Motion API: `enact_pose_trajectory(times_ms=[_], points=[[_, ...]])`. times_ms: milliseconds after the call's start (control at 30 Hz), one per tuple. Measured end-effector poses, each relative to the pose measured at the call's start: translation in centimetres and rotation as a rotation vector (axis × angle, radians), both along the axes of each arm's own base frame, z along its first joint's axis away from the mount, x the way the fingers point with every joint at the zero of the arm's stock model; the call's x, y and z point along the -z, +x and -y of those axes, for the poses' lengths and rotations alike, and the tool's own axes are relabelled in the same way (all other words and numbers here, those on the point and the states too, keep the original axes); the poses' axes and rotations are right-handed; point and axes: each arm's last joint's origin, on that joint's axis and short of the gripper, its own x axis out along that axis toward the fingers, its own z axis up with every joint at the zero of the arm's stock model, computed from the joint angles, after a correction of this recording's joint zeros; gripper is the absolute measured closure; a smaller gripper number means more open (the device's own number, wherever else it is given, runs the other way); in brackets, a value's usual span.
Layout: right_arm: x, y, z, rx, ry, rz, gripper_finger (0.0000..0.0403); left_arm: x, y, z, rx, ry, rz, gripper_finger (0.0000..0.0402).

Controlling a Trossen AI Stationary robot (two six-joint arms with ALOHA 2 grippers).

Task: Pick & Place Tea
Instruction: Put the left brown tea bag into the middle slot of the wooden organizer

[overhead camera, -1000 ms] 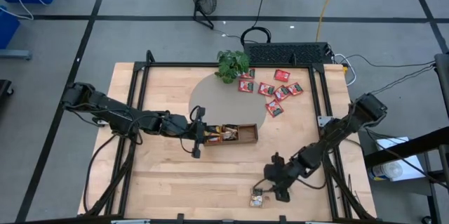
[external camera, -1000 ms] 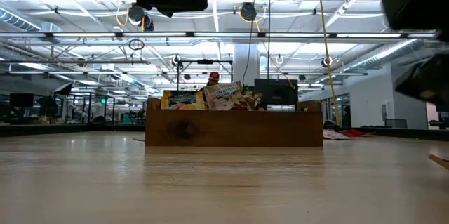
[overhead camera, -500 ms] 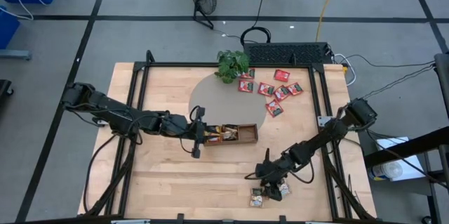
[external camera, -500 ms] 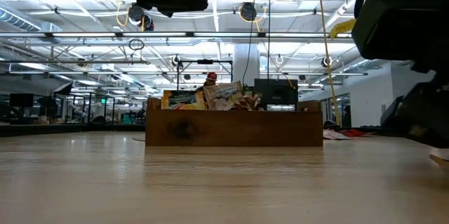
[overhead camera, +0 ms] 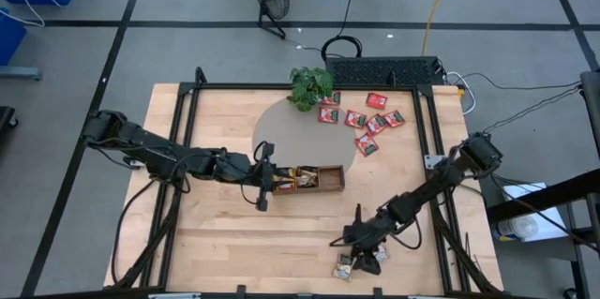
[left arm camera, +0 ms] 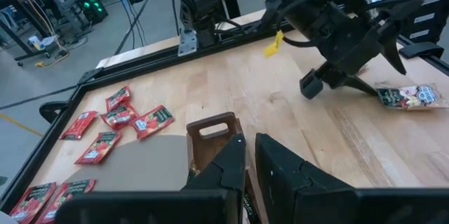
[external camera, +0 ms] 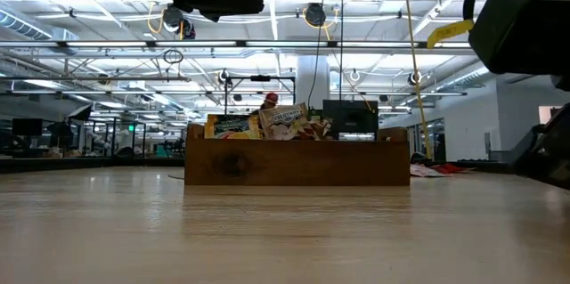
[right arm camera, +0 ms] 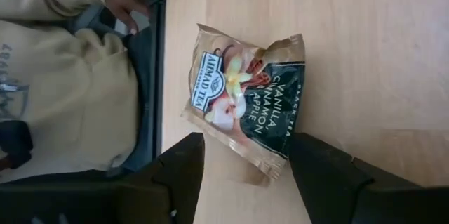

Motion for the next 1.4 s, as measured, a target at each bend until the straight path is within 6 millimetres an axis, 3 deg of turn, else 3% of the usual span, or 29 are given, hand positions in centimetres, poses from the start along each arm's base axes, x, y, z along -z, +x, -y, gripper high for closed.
enact_pose_trajectory(times_ms=[133,433,533,667,833,1000,1100,1400], points=[[0.2,-0.4,-0.1,-0.012,-0.064,0.016,0.0231,0.0,0.0,0.0,0.000,0.000,0.000,0.0360],[-0.6,-0.1,-1.1,-0.102,-0.384,0.420,0.0297,0.0,0.0,0.0,0.000,0.000,0.000,0.0360],[-2.1,0.1,-2.0,-0.153,-0.450,0.518,0.0305,0.0,0.0,0.0,0.000,0.000,0.000,0.0360],[-3.9,0.5,-3.8,-0.251,-0.544,0.556,0.0276,0.0,0.0,0.0,0.000,-0.001,0.000,0.0360],[-6.1,1.2,-6.5,-0.295,-0.725,0.498,0.0199,0.0,0.0,0.0,0.001,0.000,0.000,0.0360],[-4.5,2.2,-8.9,-0.340,-0.794,0.347,0.0137,0.0,0.0,0.0,0.000,0.000,0.000,0.0360],[-3.6,2.8,-9.8,-0.347,-0.737,0.259,0.0118,0.0,0.0,0.0,0.001,0.000,-0.002,0.0360],[-3.4,3.0,-9.4,-0.327,-0.714,0.199,0.0124,0.0,0.0,0.0,0.001,0.000,0.000,0.0360]])
